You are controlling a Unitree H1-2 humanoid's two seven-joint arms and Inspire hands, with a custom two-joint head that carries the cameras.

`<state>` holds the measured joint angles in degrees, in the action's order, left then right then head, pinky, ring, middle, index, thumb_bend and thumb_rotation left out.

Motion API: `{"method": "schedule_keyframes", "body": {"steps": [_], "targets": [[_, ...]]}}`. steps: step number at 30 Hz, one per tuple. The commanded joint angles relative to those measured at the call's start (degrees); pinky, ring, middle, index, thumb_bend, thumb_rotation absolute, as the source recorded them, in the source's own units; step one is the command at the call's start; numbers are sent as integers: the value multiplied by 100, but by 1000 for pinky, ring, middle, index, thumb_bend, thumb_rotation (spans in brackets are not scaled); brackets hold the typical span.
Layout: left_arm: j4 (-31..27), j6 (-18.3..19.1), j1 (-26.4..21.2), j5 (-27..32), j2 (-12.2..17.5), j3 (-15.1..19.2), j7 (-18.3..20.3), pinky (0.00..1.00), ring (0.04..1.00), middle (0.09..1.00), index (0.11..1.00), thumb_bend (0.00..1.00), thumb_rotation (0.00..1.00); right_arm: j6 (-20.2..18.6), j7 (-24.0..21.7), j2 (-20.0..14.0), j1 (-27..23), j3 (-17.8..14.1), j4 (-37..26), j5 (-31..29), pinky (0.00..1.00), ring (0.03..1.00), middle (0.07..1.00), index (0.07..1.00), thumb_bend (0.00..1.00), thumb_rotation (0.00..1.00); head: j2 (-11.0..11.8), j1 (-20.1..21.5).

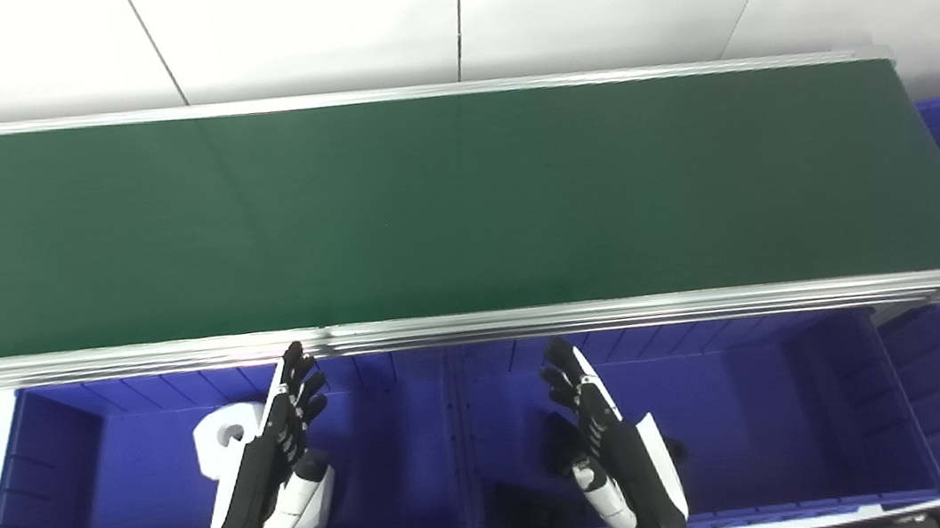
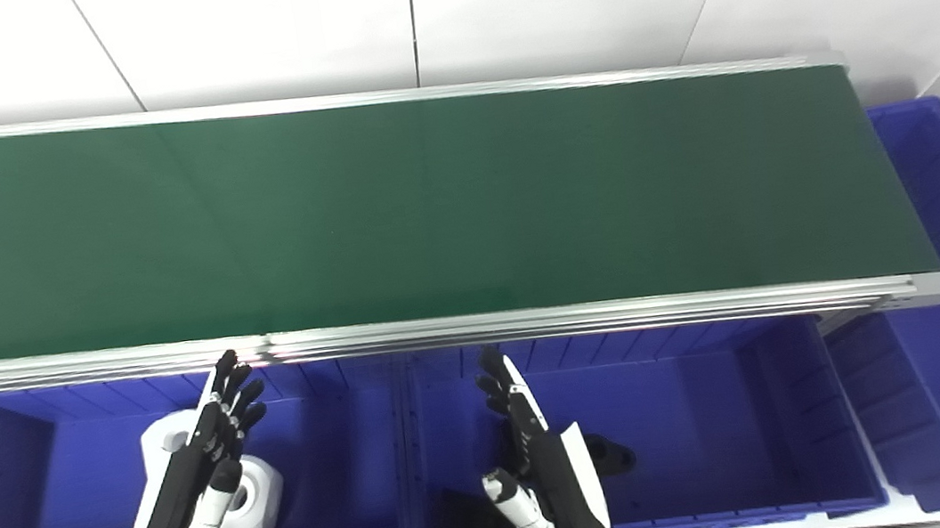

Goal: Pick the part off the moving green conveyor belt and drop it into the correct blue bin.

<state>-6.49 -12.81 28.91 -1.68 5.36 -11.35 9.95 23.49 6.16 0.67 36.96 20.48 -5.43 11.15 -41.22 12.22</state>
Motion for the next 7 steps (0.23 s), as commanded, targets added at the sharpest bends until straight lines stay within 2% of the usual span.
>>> {"method": "schedule_keyframes", "body": {"steps": [1,4,7], "targets": [[-82,-324,29,64,1,16,-16,940,967,1000,1000,1000,876,285,-50,26,13,29,-34,-48,992,971,990,1000,927,1000,10,4],[-70,-529,58,4,-21,54,-93,942,967,1000,1000,1000,884,298,10,80,19,-3,11,28,985,966,983,999,966,1000,29,12],[25,-774,78,-51,-52,91,-162,946,965,1000,1000,1000,902,317,58,107,28,-10,52,61,988,967,982,998,982,1000,140,35]]}}
